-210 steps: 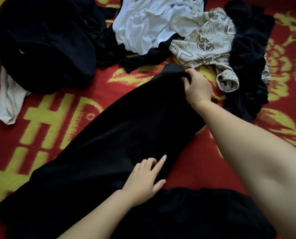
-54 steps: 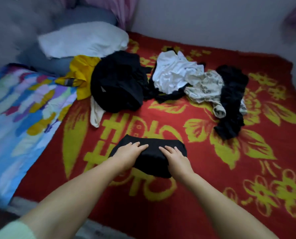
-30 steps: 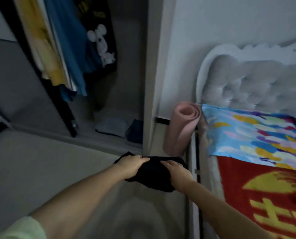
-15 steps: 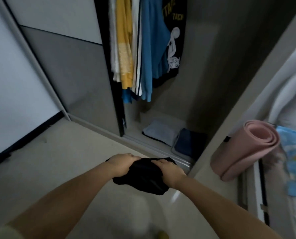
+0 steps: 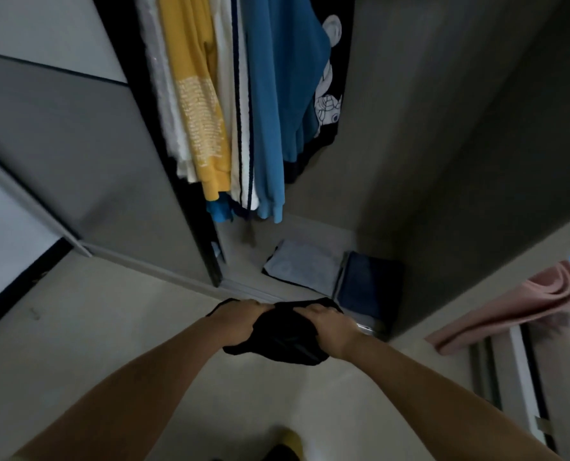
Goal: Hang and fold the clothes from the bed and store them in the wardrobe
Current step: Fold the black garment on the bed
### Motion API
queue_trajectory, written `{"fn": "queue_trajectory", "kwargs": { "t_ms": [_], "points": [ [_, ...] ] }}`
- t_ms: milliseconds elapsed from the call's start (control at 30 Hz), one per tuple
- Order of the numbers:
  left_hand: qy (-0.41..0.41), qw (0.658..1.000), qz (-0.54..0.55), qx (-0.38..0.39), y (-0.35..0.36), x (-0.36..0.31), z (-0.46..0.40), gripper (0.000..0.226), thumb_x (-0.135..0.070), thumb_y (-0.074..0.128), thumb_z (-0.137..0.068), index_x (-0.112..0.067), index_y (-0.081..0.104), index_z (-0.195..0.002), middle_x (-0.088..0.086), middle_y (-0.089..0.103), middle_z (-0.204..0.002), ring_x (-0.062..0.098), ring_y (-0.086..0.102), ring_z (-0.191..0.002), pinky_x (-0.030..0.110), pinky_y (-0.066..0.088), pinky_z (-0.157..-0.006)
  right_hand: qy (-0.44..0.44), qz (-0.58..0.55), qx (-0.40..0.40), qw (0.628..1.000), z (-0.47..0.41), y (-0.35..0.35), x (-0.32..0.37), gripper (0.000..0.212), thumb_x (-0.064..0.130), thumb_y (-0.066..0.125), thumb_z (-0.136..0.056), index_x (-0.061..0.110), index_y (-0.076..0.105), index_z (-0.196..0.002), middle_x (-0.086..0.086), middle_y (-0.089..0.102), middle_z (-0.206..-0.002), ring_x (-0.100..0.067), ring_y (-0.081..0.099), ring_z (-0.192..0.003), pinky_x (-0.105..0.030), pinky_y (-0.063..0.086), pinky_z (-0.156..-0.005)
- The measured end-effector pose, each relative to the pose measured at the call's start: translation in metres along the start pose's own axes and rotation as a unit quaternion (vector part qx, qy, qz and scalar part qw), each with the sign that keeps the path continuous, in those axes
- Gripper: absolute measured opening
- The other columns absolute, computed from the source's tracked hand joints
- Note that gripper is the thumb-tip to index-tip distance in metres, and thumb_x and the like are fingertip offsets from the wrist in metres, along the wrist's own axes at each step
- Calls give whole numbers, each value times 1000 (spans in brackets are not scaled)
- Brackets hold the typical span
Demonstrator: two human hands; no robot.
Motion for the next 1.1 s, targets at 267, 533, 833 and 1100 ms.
{"fn": "queue_trajectory", "kwargs": {
  "t_ms": [267, 533, 833, 1100],
  "points": [
    [97, 994, 7, 49, -17, 48, -116, 54, -13, 45, -97, -30, 36, -146, 3, 52, -138, 21, 50, -123, 35, 41, -104, 83, -22, 9, 996, -87, -5, -51, 63, 21, 48, -97, 29, 18, -152, -4, 33, -152, -24, 39, -134, -37, 37, -108],
    [135, 989, -56, 9, 14, 116, -264, 68, 0, 46, -86, -27, 34, -147, 1, 41, -149, 20, 41, -134, 29, 34, -108, 192, -4, -10, 981, -196, 25, -111, 71, 13, 52, -91, 33, 19, -151, -5, 30, -151, -34, 37, -132, -46, 44, -99],
    [177, 974, -81, -117, 51, 137, -434, 60, -1, 45, -90, -28, 40, -143, 7, 51, -138, 28, 52, -120, 27, 40, -86, 225, 15, -135, 965, -298, 63, -235, 60, 22, 46, -96, 33, 22, -150, -8, 35, -149, -34, 42, -129, -42, 42, -99],
    [146, 935, -167, -277, 47, 169, -520, 77, 1, 46, -89, -30, 14, -152, 8, 17, -159, 33, 18, -145, 49, 24, -114, 228, 93, -304, 920, -388, 73, -297, 76, 11, 48, -94, 37, 7, -152, -4, 10, -160, -31, 7, -147, -55, 25, -112]
  ]
}}
Point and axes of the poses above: each hand's wrist, its own z-axis away from the middle knuckle, its own y-axis out of the palm, x = y × z, the point moved 3 cm from there along -z, towards the middle knuckle
